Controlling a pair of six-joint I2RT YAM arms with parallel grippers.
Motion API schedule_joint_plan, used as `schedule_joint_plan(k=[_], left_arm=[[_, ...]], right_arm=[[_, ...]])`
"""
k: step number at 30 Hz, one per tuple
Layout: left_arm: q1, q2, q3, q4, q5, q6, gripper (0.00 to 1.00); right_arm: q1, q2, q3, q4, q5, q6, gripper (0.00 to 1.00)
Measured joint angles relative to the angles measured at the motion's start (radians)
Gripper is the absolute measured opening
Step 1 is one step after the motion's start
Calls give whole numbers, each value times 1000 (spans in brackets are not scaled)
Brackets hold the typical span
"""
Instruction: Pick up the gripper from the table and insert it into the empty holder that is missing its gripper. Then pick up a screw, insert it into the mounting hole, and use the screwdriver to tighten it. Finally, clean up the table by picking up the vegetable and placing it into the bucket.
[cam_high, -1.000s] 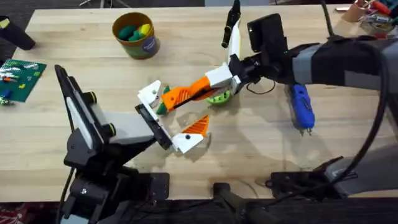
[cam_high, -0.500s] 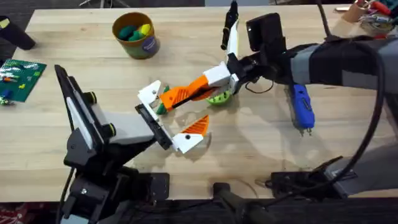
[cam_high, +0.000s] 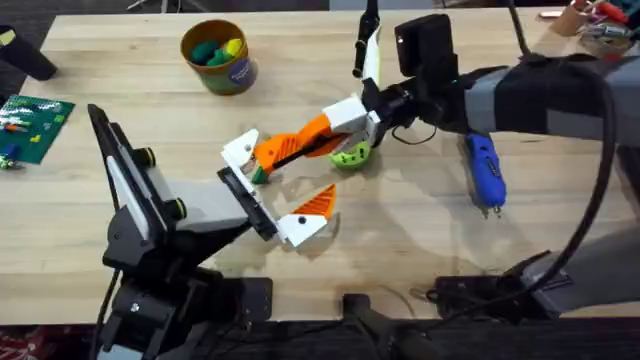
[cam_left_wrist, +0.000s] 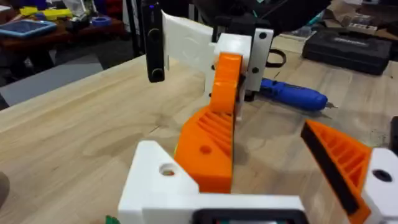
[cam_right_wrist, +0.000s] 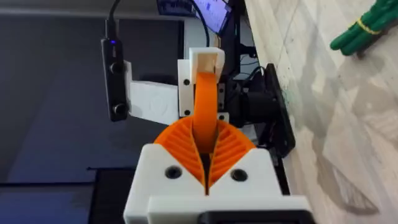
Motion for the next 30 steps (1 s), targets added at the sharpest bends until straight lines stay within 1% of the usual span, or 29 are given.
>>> schedule_joint_plan(k=[16, 21, 30], left_arm=[[0, 0, 0, 0, -2, 0, 986], [0, 0, 0, 0, -7, -2, 986], [6, 0, 0, 0, -43, -5, 986]], right_arm=[[20, 4, 4, 48, 12, 47, 16], [26, 47, 27, 60, -4, 53, 16], [42, 118, 98, 73, -23, 54, 17]])
